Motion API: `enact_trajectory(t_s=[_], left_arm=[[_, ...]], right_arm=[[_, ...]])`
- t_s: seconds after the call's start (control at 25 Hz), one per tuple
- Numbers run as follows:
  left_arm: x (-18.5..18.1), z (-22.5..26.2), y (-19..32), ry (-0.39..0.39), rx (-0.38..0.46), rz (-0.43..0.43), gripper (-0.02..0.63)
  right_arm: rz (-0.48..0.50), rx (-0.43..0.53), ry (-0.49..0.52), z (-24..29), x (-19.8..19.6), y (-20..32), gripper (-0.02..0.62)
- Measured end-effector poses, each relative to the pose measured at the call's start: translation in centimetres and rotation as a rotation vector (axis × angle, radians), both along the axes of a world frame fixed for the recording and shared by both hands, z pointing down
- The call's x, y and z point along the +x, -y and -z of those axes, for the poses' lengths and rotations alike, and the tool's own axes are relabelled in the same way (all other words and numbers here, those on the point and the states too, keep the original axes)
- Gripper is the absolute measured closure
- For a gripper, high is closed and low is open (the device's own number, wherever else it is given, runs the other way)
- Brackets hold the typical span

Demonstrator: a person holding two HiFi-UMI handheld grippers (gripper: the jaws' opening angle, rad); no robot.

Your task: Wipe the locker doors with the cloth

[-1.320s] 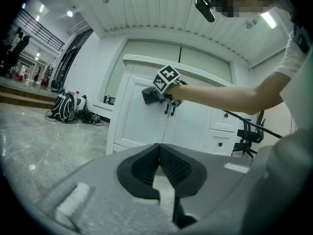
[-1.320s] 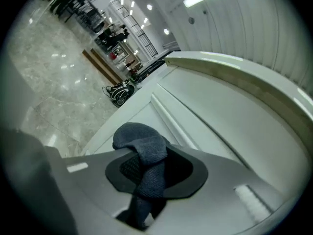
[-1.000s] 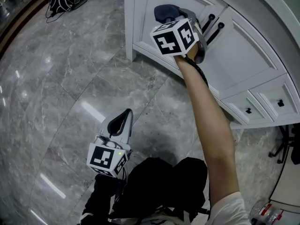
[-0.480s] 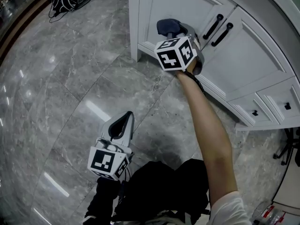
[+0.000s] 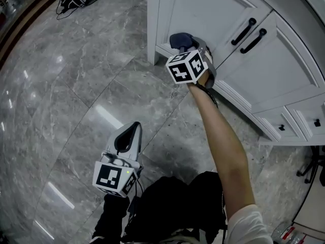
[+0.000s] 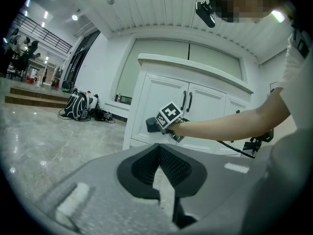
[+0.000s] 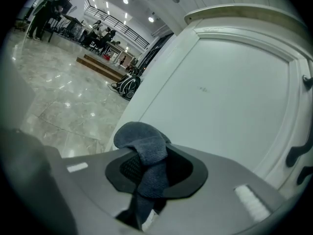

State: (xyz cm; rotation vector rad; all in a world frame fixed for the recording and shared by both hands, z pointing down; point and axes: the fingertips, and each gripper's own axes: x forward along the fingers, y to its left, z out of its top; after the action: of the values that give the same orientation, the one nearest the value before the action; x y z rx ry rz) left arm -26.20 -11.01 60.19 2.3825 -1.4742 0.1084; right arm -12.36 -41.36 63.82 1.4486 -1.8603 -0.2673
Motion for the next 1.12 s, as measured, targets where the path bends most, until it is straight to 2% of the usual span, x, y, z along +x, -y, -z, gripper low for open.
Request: enact_trajectory(t_s=[0.36, 0.48, 0.64, 1.12], left_arm=[[-0.3, -0.8, 0.2, -0.018, -0.013, 0.022, 0.604], [-0.4, -0.6, 0.1, -0.024, -0.007, 0.024, 0.604], [-0.6, -0.4, -0.1, -0.031, -0.001, 0.032, 0.604], [-1.6, 1.3, 0.0, -0.039, 0.032, 0.054, 0.604]], right_arm=[[0.027, -0.077, 0.002, -2.4, -1.4, 0.6, 0.511], [0.045, -0.024, 0.001, 0.3, -1.7, 0.9, 0.511], [0.074, 0.08, 0.02, 6.6, -2.6, 1.4, 0.511], [0.106, 0.297, -0.056, 21.5, -4.6, 3.2, 0.511]])
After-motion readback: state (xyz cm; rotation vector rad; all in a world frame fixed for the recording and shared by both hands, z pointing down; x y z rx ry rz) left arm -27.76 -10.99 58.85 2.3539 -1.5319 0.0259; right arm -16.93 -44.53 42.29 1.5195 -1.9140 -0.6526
